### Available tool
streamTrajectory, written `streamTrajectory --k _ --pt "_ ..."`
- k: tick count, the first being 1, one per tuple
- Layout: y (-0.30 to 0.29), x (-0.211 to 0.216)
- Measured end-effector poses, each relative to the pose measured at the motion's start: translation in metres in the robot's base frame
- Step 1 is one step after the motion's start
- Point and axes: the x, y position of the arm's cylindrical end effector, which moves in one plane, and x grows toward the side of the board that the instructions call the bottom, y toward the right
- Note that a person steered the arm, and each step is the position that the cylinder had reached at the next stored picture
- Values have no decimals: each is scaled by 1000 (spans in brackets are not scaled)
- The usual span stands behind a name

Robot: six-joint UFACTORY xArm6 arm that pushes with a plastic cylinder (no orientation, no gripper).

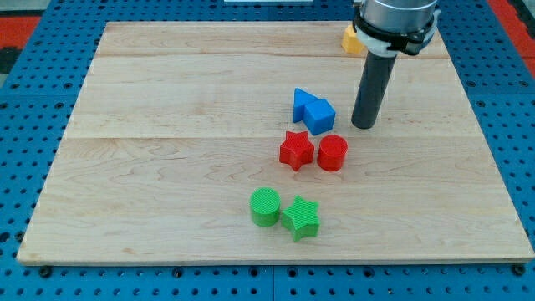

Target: Move the blue triangle closer to the red circle

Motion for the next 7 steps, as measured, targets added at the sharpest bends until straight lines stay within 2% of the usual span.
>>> streamTrajectory --k 1,2,3,4,7 --pt "-57 0" --pt "-74 -3" --pt "-45 -15" --pt "-40 -49" --pt "-193 -68"
